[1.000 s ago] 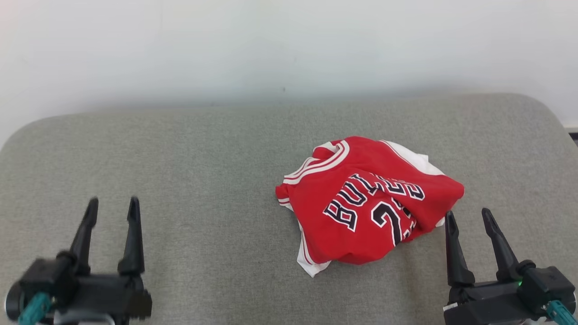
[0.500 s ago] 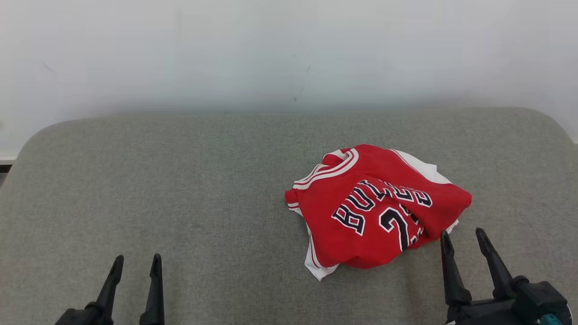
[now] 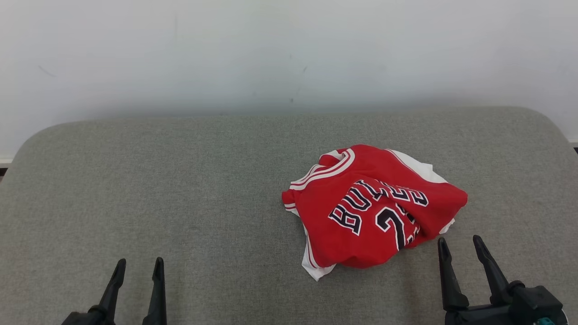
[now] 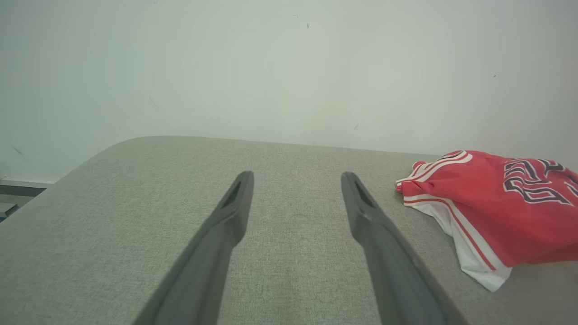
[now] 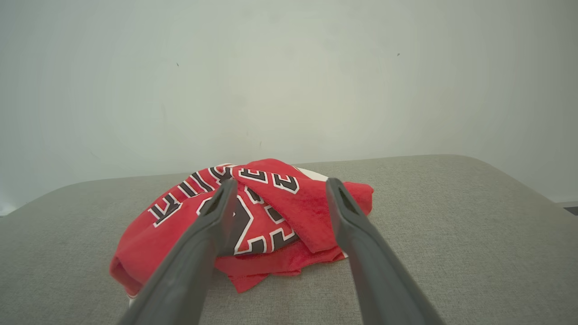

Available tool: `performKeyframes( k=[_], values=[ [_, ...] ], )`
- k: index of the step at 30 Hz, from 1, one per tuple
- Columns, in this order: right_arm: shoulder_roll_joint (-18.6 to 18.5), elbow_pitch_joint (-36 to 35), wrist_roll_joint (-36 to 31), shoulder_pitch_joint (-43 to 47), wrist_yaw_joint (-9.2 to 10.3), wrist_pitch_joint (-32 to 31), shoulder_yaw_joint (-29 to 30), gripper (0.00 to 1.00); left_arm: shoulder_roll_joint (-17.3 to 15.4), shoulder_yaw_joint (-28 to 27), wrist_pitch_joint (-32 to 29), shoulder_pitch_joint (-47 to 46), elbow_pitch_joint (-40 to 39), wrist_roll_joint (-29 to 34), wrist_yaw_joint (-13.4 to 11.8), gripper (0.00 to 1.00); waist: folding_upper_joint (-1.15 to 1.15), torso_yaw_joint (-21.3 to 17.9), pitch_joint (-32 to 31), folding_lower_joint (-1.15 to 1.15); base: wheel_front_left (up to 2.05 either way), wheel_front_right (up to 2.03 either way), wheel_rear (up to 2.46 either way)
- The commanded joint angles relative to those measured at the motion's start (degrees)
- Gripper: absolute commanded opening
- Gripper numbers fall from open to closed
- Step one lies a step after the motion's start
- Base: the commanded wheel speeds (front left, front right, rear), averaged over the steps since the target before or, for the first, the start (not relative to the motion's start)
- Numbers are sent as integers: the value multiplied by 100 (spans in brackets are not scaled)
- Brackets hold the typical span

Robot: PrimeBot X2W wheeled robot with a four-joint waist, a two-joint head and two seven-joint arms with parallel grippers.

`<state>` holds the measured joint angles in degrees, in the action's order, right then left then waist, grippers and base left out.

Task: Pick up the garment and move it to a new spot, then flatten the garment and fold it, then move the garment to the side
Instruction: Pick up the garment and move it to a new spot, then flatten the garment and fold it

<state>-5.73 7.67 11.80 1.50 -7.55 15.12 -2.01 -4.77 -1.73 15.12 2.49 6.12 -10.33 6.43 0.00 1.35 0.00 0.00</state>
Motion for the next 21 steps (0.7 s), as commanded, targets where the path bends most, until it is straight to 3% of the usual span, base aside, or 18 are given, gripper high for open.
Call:
performKeyframes(
  k=[1,13,18,21],
  values=[
    [8,4,13,32,12,5,3,100,17,-23,5,36,-26,34,11,100,0,-5,2,0,0,0,0],
    [10,-7,40,-80,12,5,-33,100,58,122,5,-468,108,75,87,100,0,-135,147,0,0,0,0],
    [33,-7,41,-197,12,5,-68,100,-186,610,5,-1484,364,-91,95,100,0,-361,413,0,0,0,0],
    [48,-30,59,-348,12,5,-78,100,-568,1213,-99,-2274,640,-461,93,100,0,-568,646,0,0,0,0]
  ],
)
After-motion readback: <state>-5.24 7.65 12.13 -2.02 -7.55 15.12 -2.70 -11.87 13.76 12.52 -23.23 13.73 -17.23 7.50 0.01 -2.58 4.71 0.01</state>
